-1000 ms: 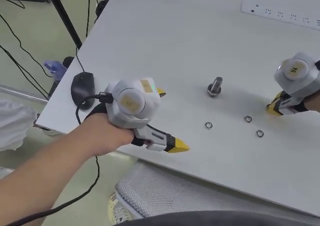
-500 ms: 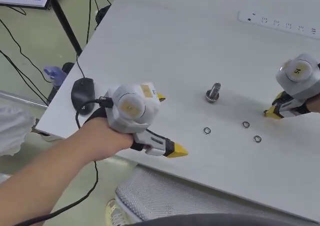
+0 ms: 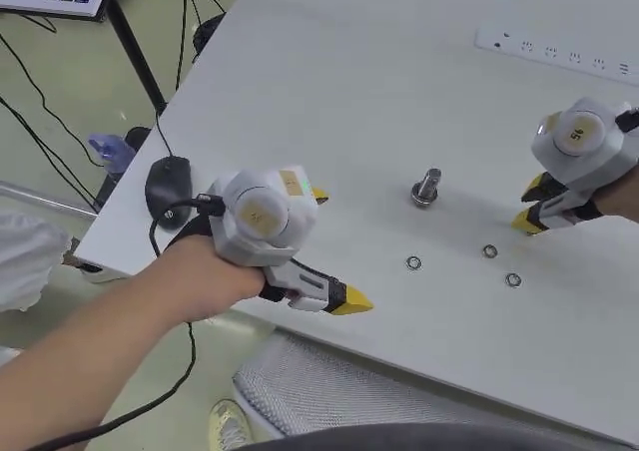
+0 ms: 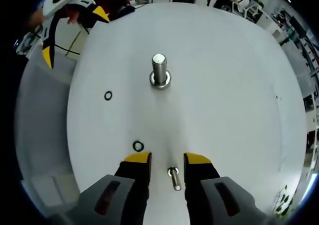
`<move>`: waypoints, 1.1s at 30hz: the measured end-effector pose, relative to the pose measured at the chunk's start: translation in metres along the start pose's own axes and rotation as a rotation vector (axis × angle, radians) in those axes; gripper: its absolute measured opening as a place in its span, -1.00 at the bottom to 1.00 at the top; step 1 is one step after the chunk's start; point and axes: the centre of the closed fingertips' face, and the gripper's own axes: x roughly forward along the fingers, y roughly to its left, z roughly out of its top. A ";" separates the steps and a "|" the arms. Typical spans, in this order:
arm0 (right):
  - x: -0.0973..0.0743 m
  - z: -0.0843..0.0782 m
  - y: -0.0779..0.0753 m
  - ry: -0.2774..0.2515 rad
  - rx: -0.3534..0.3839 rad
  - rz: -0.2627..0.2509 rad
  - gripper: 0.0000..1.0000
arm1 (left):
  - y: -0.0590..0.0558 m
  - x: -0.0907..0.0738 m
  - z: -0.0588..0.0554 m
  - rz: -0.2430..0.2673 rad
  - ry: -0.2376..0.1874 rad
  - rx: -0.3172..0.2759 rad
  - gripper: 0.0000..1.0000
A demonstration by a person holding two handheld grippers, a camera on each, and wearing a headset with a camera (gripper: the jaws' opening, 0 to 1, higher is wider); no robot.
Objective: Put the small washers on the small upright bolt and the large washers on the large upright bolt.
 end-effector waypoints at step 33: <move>0.034 -0.003 0.038 -0.004 -0.086 0.049 -0.48 | 0.003 -0.004 -0.003 -0.010 0.004 0.001 0.71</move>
